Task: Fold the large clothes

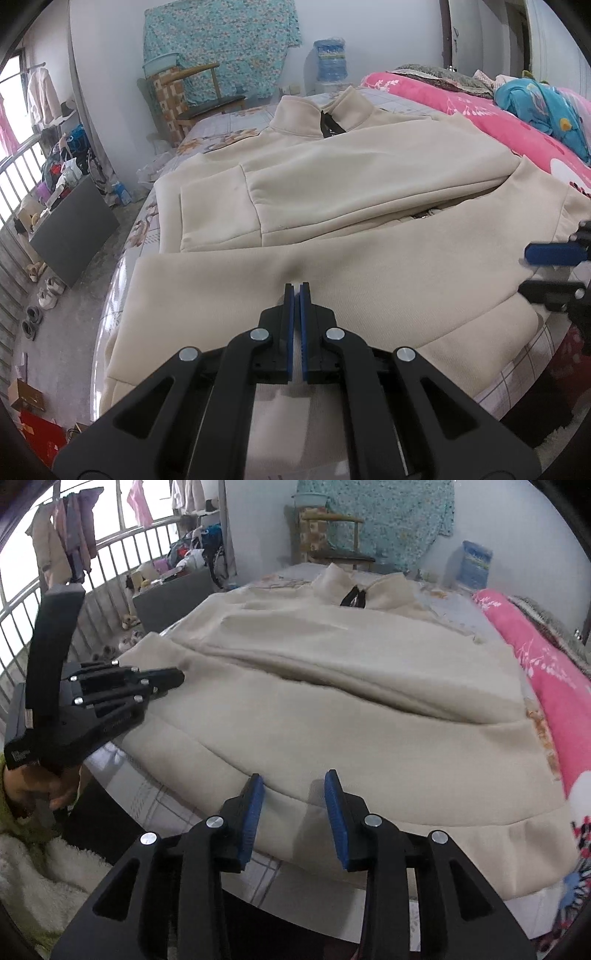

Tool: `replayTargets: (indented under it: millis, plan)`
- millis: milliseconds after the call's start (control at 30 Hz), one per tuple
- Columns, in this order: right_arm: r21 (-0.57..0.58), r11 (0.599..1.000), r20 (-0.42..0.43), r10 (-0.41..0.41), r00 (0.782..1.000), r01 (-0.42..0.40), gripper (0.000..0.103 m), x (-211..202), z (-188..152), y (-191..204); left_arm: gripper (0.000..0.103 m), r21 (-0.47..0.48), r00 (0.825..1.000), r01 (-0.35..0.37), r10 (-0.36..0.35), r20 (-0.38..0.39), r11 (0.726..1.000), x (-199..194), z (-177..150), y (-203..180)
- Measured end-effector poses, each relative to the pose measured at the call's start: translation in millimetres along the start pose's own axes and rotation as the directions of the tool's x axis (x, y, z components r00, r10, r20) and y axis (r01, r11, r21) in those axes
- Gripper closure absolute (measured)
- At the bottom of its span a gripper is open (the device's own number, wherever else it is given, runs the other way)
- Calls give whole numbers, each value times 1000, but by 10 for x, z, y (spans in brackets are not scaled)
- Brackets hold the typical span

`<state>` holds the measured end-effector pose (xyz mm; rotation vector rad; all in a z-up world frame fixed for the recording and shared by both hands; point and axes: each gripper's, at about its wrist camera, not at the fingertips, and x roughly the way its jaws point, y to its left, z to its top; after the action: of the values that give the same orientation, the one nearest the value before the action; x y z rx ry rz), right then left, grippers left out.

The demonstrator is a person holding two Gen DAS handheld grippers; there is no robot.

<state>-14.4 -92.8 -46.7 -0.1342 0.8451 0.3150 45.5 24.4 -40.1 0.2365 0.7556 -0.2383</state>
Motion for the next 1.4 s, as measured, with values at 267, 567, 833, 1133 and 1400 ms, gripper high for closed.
replayTargets:
  millis: [267,567,833,1133,1400]
  plan:
    - [-9,999,23,46,999,-46,68,100,-47,45,101,-20,1000,20,-20,-12,1000,13,3,42]
    - [-19,998,32,57,998,-56,68,97,1,89,101,-18,1000,23,-23,-14,1000,15,4,47]
    - [1,997,36,77,996,-77,68,130,-50,55,89,31,999,14,-13,-42,999,-36,56,67]
    - [26,995,33,95,995,-96,68,151,-40,17,82,-1,974,227,-227,-6,974,-470,11,30]
    - [29,995,29,93,995,-94,68,157,-40,18,81,-41,962,266,-268,-54,963,-339,-236,-76]
